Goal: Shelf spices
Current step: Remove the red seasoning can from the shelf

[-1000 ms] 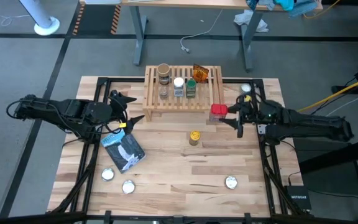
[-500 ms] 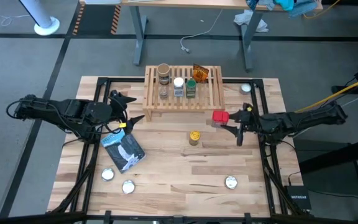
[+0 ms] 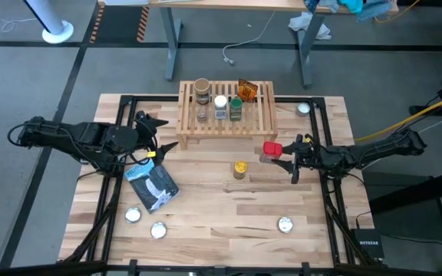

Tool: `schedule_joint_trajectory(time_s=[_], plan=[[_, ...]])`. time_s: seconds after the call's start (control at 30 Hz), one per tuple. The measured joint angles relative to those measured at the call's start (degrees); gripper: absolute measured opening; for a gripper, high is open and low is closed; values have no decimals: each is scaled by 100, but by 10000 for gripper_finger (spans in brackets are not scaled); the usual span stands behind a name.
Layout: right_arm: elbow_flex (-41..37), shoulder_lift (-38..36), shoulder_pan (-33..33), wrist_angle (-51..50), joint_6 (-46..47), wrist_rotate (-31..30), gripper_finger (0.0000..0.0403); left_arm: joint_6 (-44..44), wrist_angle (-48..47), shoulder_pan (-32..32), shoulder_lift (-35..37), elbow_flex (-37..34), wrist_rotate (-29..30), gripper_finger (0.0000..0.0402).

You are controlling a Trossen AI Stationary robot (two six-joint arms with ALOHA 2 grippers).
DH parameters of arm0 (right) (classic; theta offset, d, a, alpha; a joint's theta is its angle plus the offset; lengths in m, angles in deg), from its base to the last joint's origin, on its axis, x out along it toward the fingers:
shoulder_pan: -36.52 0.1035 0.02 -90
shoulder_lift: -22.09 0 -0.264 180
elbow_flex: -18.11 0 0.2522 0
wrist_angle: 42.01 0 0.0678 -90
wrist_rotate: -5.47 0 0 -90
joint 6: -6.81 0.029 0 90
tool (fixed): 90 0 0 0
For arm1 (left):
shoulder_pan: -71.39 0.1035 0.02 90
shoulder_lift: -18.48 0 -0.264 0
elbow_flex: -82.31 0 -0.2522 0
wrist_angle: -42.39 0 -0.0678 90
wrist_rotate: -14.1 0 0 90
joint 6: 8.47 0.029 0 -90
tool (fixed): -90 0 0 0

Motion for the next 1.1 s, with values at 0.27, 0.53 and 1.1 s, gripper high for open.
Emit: schedule_joint_trajectory(time_s=[0.27, 0.53, 1.1], plan=[[-630, -62, 0, 604, 318, 275, 205, 0, 0, 1, 0, 1, 0, 393], [-927, 5, 0, 917, 698, 471, 205, 0, 0, 1, 0, 1, 0, 393], [-924, 63, 0, 1258, 704, 822, 205, 0, -1, 1, 0, 1, 0, 393]])
